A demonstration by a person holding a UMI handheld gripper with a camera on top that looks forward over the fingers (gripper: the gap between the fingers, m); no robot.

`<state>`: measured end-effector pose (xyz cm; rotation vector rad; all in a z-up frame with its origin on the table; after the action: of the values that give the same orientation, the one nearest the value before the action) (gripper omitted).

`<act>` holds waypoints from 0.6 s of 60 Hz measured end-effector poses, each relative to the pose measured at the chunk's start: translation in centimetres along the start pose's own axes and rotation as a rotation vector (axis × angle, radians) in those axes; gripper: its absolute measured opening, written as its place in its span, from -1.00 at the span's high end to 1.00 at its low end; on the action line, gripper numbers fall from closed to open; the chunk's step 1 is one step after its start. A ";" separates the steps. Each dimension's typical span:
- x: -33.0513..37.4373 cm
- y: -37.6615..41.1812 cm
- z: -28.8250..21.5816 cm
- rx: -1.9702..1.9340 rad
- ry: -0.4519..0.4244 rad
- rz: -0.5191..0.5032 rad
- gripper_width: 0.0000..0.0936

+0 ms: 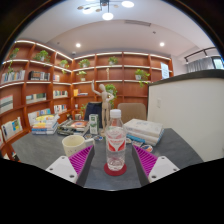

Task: Pour water

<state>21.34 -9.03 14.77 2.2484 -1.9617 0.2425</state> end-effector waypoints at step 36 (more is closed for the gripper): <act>4.2 3.3 -3.9 -0.003 -0.096 -0.043 -0.68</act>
<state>18.52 -12.69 19.56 2.3382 -1.9554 0.1286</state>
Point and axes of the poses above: the point between the fingertips, and its own axes, seen from behind it with the camera up: y to the left, z down, x backward, against the way the camera looks, the point moved 1 cm from there along x, backward, against the way the camera looks
